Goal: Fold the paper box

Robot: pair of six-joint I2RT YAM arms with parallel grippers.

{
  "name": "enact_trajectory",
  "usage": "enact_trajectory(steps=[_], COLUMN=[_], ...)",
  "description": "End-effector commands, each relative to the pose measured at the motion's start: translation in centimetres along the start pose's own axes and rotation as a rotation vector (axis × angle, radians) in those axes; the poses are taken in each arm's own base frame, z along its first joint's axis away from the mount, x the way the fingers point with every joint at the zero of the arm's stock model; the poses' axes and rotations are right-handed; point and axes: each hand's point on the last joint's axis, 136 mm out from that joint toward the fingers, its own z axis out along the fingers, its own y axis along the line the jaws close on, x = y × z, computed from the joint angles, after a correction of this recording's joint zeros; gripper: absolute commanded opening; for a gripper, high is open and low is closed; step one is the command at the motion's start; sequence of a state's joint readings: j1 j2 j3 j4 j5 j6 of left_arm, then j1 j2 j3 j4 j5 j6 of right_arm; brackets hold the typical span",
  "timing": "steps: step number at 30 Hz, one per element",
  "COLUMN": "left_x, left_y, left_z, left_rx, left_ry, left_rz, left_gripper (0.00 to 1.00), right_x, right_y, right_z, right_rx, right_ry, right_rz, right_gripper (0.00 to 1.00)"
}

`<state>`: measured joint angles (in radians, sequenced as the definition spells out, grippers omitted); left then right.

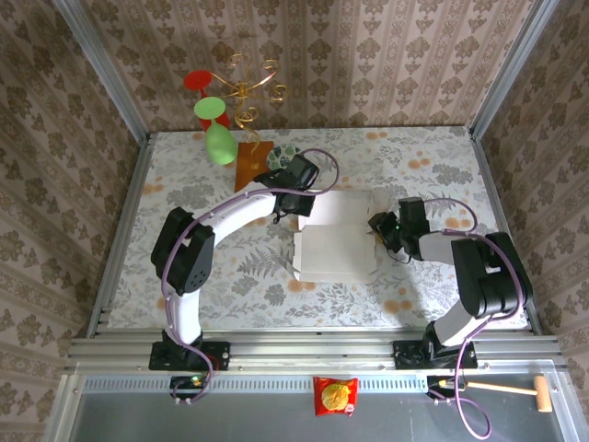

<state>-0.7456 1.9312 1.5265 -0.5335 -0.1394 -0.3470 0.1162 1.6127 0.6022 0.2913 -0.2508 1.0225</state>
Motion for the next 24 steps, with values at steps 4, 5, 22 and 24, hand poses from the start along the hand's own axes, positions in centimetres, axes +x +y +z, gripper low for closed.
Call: enact_trajectory(steps=[4,5,22,24], left_x=[-0.4,-0.4,-0.7,-0.8], left_y=[-0.2,-0.2,-0.3,-0.2], left_z=[-0.1,0.0,0.2,0.2], left_rx=[-0.010,-0.011,-0.011,-0.014], left_ry=[0.006,0.005,0.001,-0.002], left_rz=[0.010,0.010,-0.001,-0.002], left_gripper=[0.00,0.00,0.00,0.00], right_x=[-0.9,-0.7,2.6,2.7], right_y=[3.0,3.3,3.3,3.7], right_z=[1.1,1.1,3.2,3.0], right_rx=[-0.091,-0.095,-0.047,-0.058], right_ry=[-0.004,0.000,0.109,0.119], right_rz=[-0.044,-0.044,-0.138,-0.148], right_gripper=[0.36,0.35,0.29,0.29])
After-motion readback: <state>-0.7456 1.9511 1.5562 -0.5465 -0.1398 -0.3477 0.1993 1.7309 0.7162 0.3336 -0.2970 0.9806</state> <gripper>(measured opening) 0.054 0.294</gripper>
